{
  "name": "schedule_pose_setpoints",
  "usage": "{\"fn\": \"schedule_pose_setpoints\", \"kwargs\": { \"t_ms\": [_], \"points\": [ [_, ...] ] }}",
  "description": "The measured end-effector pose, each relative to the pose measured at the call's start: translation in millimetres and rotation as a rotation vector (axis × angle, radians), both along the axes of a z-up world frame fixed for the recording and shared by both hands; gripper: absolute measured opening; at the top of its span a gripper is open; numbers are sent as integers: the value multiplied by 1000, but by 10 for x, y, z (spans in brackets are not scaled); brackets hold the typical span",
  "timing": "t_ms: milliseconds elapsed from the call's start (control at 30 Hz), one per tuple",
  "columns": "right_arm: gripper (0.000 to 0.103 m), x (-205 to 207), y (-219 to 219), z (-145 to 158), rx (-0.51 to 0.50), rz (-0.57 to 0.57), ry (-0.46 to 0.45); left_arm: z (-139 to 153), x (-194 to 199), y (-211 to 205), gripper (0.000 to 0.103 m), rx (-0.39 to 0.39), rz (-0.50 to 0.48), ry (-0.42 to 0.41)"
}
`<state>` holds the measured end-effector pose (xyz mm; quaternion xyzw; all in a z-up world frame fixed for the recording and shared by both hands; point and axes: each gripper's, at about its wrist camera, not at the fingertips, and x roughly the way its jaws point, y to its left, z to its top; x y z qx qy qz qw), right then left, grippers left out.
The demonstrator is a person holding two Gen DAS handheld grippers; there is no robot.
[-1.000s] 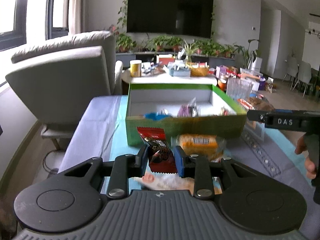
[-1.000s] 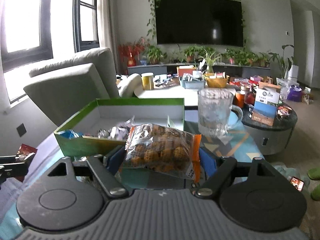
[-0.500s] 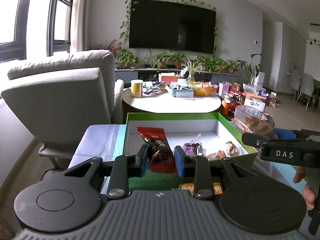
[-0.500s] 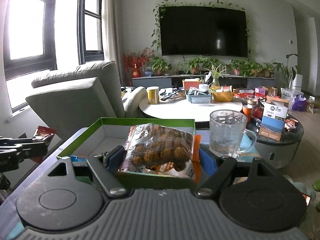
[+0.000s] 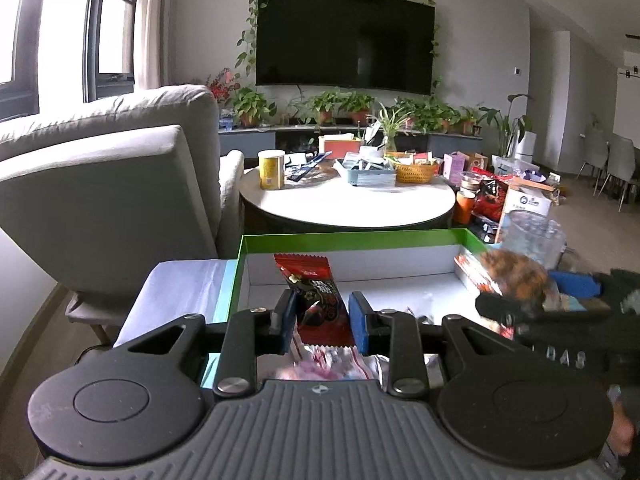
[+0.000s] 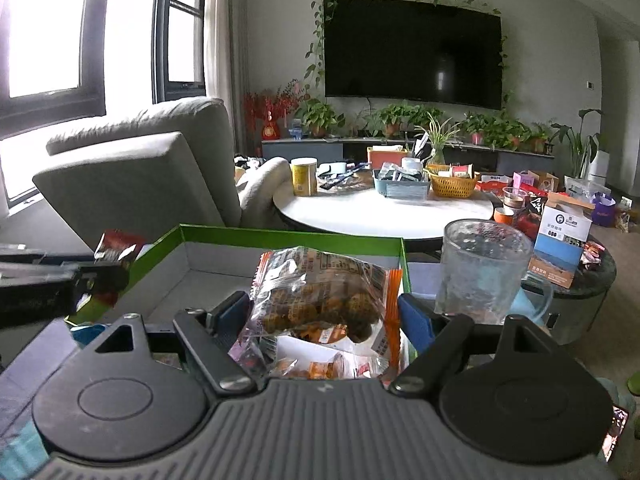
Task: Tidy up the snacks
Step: 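Lower both held snacks into the green box and open both tools, then move both tools back over the snacks on the table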
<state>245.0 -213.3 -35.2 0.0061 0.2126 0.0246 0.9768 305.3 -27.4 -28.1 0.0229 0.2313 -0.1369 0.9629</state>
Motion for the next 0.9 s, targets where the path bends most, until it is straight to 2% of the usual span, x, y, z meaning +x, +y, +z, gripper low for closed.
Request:
{"fn": "schedule_pose_setpoints", "kwargs": {
  "t_ms": [167,233,300,400,467,533,667,800,900],
  "points": [
    [61,148,51,-138,-31,5,33,-135,227,-63,28,20,10,52],
    [61,183,69,-179,-44,5,49,-185,263,-69,33,26,9,68],
    [61,205,95,-227,-63,8,68,-242,262,-64,46,29,15,86],
    [61,204,125,-275,-83,10,84,-308,243,-37,47,38,26,110],
    [61,186,100,-276,-55,3,83,-317,224,-1,47,38,32,123],
    [62,172,63,-267,-17,-2,96,-302,183,43,47,31,38,124],
    [62,90,67,-230,-8,-9,94,-187,60,198,47,7,68,91],
    [62,-49,28,-200,30,-30,74,-81,-184,420,55,-19,101,68],
    [62,-161,2,-152,46,-14,62,-72,-375,541,56,-10,108,78]
  ]
}}
